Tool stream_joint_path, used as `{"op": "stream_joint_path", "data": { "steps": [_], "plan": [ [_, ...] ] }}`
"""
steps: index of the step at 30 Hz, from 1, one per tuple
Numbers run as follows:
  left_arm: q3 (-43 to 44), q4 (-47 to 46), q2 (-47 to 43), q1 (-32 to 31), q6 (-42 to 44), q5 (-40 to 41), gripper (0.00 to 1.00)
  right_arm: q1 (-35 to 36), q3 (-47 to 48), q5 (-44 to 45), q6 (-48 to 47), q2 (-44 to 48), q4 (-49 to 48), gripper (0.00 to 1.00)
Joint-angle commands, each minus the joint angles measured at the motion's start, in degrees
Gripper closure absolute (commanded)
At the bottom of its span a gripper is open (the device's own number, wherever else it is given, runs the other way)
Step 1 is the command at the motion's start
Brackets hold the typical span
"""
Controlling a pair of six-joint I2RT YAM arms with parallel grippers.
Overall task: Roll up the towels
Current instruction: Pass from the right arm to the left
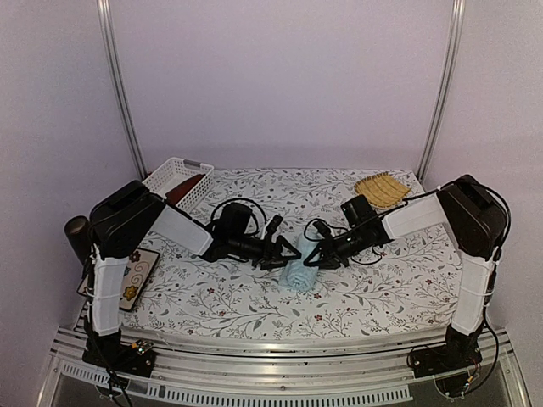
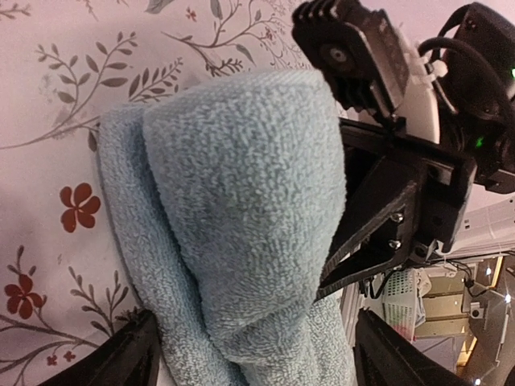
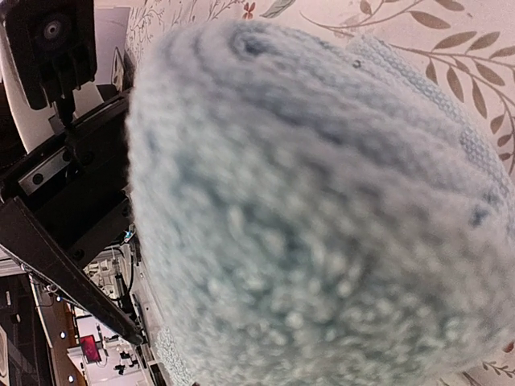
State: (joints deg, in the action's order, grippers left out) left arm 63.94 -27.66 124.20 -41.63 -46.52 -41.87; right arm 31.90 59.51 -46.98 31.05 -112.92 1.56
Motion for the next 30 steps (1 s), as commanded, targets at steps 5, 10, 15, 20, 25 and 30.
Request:
{"op": "stream_joint_path", "data": {
  "steps": [5, 10, 15, 20, 25, 30],
  "plan": [
    [-1.30, 8.70, 4.67, -0.47, -0.46, 3.20, 0.25, -0.34, 2.03, -2.15, -1.49, -1.98, 0.06, 0.87],
    [-1.09, 6.66, 5.37, -0.54, -1.23, 2.12, 0.35, -0.33, 2.90, -3.77, -1.70, -2.78, -0.17, 0.87],
    [-0.17, 5.52, 6.59, -0.81, -2.16, 1.25, 0.38, -0.34, 3.67, -4.61, -2.04, -3.30, -0.33, 0.86],
    [0.21, 3.53, 7.32, -0.77, -3.11, -0.41, 0.65, -0.34, 4.39, -5.01, -2.26, -3.96, -0.23, 0.84],
    [0.35, 3.28, 7.18, -0.75, -3.39, -1.25, 0.99, -0.35, 4.73, -5.08, -2.69, -4.02, 0.39, 0.82],
    [-0.42, 2.09, 5.05, -0.44, -4.38, -2.29, 1.00, -0.43, 4.96, -5.12, -3.52, -1.42, 2.05, 0.49]
  ]
}}
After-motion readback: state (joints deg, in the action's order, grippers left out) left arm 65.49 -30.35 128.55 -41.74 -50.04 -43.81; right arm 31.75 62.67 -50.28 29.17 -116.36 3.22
